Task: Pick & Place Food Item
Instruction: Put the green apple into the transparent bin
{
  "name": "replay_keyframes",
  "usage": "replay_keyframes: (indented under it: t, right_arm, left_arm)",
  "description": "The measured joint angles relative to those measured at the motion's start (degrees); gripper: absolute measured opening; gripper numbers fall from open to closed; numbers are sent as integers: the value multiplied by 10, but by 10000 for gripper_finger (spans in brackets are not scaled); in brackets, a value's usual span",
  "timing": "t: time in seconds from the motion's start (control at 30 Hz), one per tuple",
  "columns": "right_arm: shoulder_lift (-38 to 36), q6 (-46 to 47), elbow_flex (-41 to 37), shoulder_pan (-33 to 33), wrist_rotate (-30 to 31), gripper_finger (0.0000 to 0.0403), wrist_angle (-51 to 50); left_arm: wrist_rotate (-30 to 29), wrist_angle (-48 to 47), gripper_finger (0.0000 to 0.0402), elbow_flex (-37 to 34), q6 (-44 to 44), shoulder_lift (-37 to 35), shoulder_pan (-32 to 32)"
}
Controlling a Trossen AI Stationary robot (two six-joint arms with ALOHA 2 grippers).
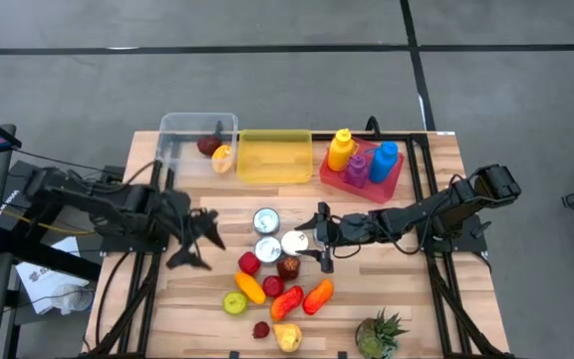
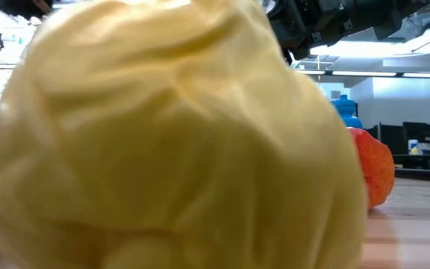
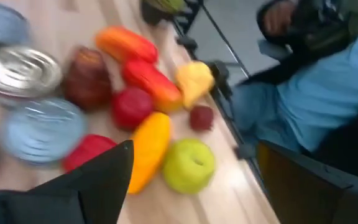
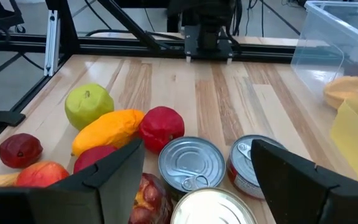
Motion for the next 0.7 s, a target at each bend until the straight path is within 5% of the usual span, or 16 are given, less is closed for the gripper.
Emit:
replay_keyframes:
  t: [0.3,0.7]
  right_arm:
    - [0,8,0,-1,0,285,-15]
    - [0,22,0,1,12,285,-25]
  left_arm:
    - [-174,11,378,0,-35,122,-177]
    - [-232,56,400,41,-18,253,-236]
